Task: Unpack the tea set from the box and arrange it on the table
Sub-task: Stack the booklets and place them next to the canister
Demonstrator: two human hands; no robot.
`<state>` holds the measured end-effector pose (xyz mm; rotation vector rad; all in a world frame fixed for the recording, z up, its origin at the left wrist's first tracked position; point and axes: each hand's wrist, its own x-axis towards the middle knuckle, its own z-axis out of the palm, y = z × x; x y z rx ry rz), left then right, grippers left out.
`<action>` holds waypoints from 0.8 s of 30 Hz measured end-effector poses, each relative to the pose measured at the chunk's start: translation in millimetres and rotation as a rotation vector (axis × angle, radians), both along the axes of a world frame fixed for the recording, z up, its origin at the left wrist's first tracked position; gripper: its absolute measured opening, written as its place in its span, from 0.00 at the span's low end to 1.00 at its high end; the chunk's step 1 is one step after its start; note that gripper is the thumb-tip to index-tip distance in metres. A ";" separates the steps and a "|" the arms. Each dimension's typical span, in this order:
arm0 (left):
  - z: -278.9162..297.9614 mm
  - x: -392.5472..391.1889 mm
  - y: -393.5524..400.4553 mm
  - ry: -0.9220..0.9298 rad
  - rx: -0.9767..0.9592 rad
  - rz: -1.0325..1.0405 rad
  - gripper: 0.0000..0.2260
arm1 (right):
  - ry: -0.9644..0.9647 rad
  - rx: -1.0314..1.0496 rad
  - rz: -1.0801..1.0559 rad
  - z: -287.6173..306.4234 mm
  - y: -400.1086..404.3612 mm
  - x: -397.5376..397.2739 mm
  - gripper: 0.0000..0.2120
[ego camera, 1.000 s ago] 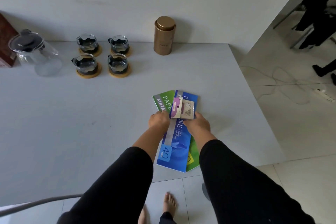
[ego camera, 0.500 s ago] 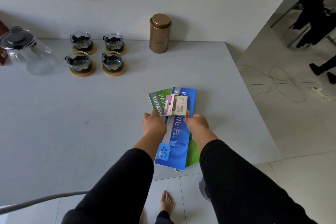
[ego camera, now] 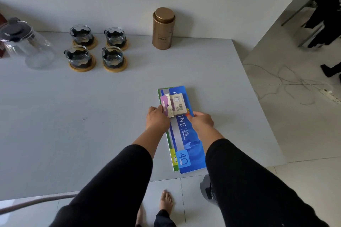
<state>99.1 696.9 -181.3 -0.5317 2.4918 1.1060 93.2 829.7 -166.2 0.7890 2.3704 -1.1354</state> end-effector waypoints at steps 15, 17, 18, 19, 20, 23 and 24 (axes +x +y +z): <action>7.7 -6.3 10.3 -0.159 0.274 0.338 0.16 | -0.112 0.008 -0.127 10.8 -24.5 -9.0 0.18; 5.9 -4.5 7.9 -0.160 0.294 0.345 0.17 | -0.124 -0.050 -0.184 11.2 -28.1 -7.7 0.15; 4.5 -4.0 6.4 -0.160 0.312 0.352 0.17 | -0.129 -0.063 -0.205 11.2 -30.2 -7.5 0.15; 2.9 -4.1 5.1 -0.155 0.337 0.362 0.17 | -0.129 -0.062 -0.216 11.3 -31.7 -7.4 0.17; 2.1 -4.7 3.7 -0.150 0.363 0.376 0.17 | -0.125 -0.057 -0.224 11.0 -32.3 -8.6 0.18; 3.1 -9.9 1.2 -0.124 0.445 0.412 0.18 | -0.089 -0.091 -0.253 14.9 -32.8 -15.0 0.20; 6.1 -13.3 1.4 -0.110 0.470 0.413 0.19 | -0.076 -0.116 -0.256 17.4 -31.9 -19.0 0.20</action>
